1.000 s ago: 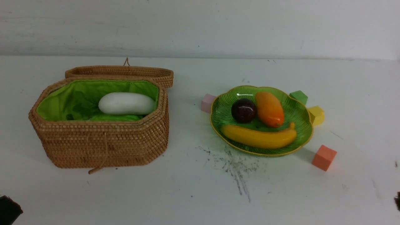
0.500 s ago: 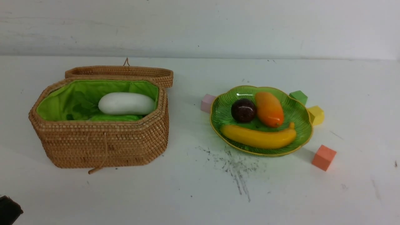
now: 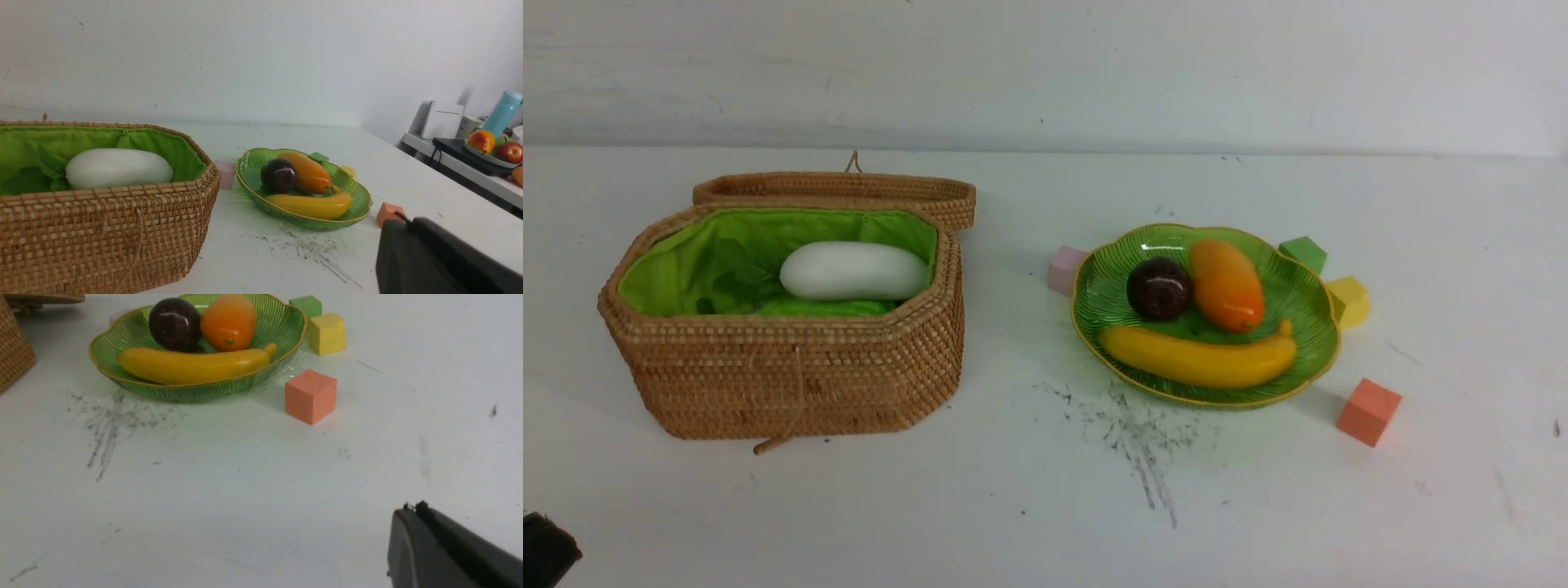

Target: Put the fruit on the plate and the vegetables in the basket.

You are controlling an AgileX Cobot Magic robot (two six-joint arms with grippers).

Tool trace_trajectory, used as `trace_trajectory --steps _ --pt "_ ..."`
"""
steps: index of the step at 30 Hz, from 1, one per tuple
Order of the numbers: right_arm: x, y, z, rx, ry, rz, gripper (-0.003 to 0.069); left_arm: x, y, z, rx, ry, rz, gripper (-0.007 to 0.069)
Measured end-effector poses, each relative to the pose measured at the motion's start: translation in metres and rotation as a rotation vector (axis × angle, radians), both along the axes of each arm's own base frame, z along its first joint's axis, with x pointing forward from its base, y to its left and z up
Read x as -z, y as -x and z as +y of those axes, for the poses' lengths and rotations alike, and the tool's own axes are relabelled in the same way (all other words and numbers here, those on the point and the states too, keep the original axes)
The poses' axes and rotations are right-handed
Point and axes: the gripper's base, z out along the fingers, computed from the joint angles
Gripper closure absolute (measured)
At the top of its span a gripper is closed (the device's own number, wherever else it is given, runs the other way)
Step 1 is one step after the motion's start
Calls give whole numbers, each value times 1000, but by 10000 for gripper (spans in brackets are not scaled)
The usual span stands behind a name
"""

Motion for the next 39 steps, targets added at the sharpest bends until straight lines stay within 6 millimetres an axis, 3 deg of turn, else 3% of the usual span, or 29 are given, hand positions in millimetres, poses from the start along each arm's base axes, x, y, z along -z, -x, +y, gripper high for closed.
trace_trajectory --steps 9,31,37,39 --pt "0 1 -1 49 -92 17 671 3 -1 0 -5 -11 10 607" --pt "0 1 -1 49 -94 18 657 4 -1 0 -9 -16 17 585" --pt "0 1 -1 49 -94 18 654 17 -4 -1 -73 -38 57 587" --pt "0 1 -1 49 -94 18 652 20 -5 0 -129 -52 64 624"
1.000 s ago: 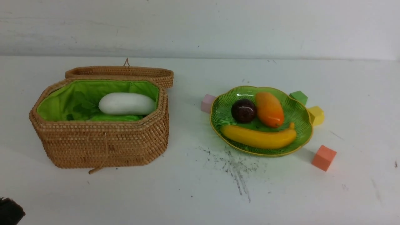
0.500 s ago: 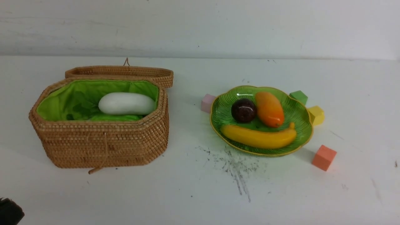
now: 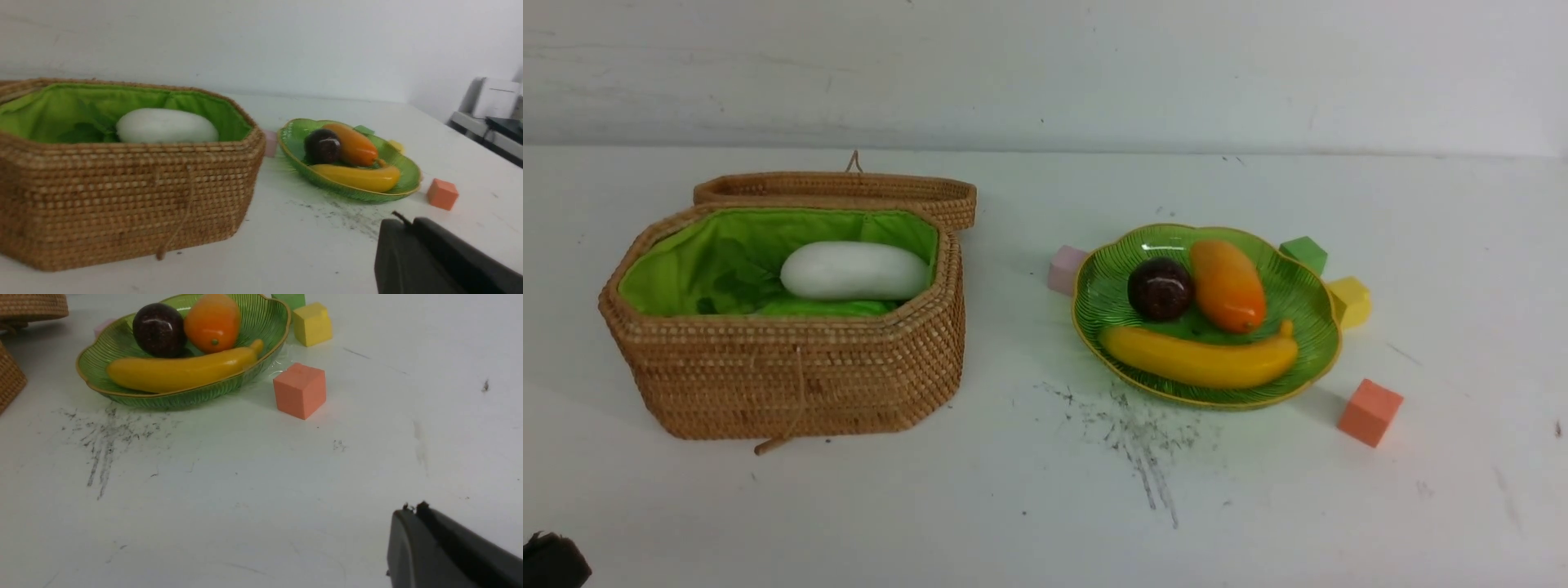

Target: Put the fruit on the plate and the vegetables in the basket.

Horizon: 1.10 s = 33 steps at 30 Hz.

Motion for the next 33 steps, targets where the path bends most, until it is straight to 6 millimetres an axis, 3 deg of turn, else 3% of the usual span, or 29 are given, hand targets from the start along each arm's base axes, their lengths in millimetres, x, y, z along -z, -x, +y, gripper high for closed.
trace_trajectory --steps 5,11,15,33 --pt "0 0 0 0 0 1 646 16 -5 1 -174 -101 -37 638" --pt "0 0 0 0 0 1 639 62 -13 6 -326 -104 120 638" --pt "0 0 0 0 0 1 636 77 -11 7 -333 -110 261 638" --pt "0 0 0 0 0 1 622 78 -10 7 -336 -94 281 638"
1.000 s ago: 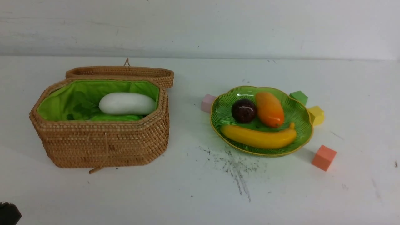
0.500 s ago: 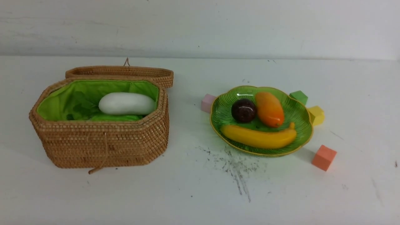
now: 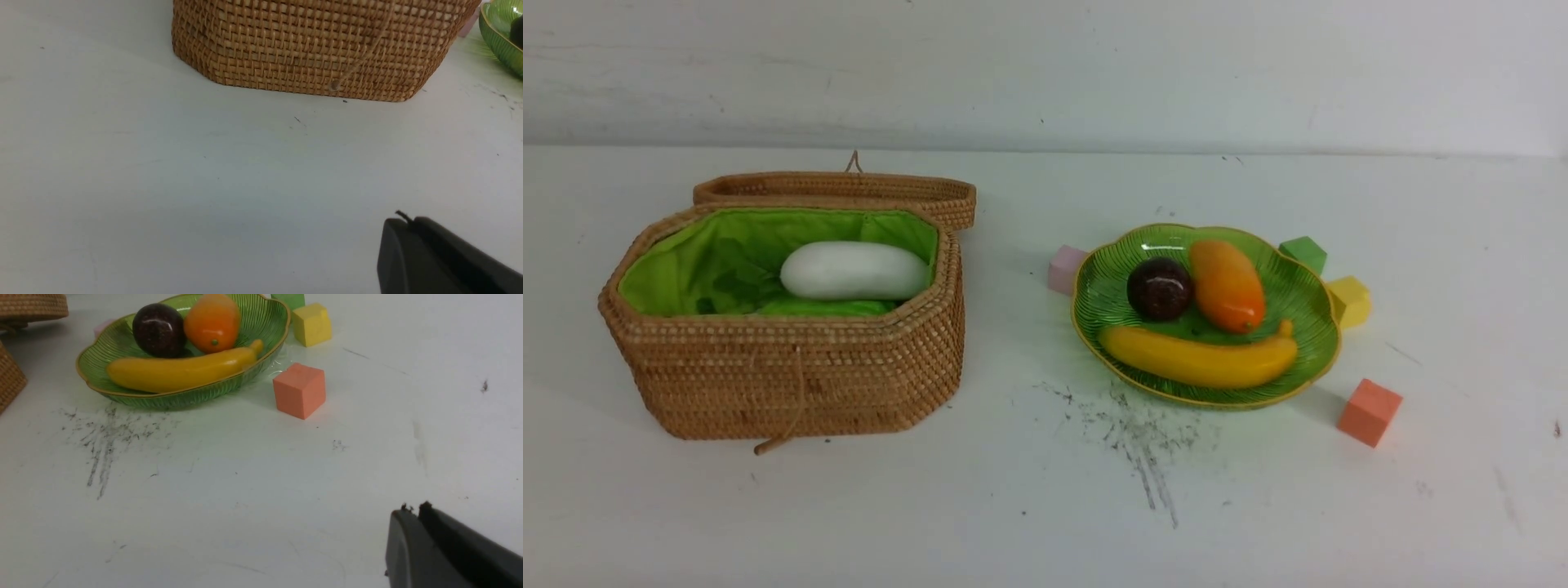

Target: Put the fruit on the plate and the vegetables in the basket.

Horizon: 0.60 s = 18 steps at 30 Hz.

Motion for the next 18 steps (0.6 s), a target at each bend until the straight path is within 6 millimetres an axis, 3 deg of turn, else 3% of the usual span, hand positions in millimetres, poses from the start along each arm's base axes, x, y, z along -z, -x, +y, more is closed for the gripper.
trace_trajectory --steps 18 --pt "0 0 0 0 0 1 606 0 0 0 0 0 0 638"
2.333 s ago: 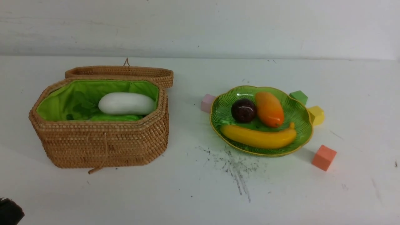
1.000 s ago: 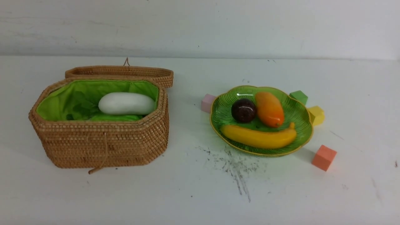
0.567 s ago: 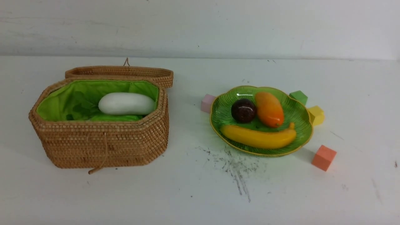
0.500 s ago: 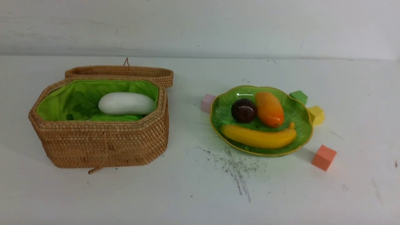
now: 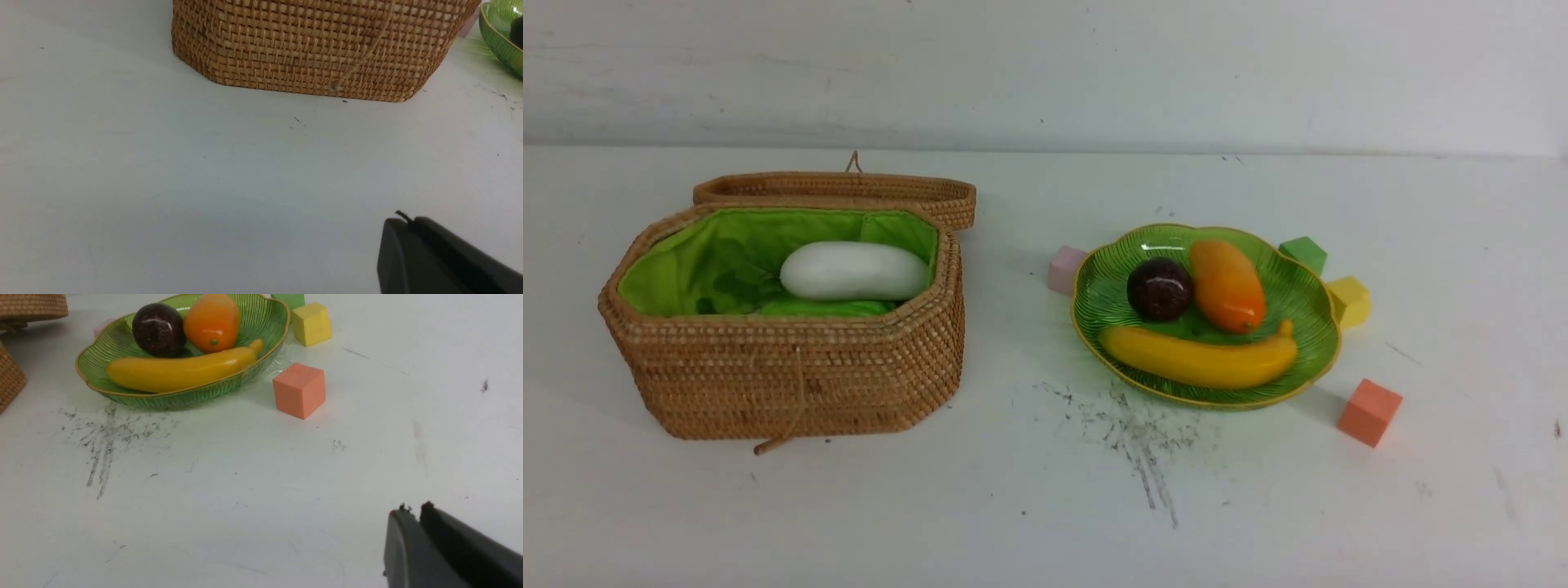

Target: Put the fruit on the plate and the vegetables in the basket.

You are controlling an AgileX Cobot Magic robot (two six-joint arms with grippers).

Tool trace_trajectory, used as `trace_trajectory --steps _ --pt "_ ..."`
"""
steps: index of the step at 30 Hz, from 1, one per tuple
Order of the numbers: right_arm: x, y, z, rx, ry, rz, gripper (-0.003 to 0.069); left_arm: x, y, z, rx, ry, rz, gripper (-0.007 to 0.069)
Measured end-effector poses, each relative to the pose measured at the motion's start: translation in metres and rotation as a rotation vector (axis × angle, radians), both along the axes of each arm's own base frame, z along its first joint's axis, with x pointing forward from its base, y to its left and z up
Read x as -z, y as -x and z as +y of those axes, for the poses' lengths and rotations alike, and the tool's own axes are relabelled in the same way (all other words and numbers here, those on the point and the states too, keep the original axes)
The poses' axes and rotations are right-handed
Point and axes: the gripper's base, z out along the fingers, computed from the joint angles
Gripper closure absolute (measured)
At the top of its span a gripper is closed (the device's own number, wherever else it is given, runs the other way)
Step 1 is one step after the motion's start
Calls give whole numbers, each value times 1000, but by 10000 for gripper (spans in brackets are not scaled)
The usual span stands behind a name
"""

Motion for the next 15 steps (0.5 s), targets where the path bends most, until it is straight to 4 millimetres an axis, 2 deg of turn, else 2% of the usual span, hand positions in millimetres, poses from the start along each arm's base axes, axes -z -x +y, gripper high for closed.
trace_trajectory --steps 15 --pt "0 0 0 0 0 0 588 0 0 0 0 0 0 634"
